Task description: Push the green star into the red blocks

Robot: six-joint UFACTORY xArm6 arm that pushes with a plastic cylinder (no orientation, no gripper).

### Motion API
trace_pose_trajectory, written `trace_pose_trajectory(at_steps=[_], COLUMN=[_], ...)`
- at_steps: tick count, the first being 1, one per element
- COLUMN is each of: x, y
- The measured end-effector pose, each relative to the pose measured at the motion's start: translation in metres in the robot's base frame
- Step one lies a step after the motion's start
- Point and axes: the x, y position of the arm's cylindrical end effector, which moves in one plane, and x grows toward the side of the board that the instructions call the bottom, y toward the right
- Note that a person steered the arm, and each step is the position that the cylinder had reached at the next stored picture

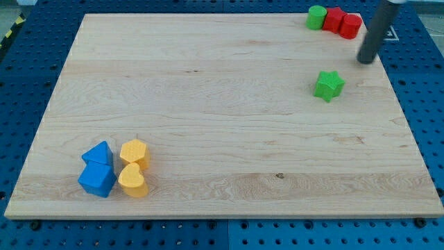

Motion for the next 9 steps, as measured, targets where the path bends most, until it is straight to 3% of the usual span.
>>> trace_pose_trajectory(at_steps=[1,2,3,5,6,8,9], x=[0.06,0.122,0.129,0.022,-0.001,0.088,0.078], y=[0.025,-0.008,-0.065,-0.084,-0.084,-0.107,-0.143])
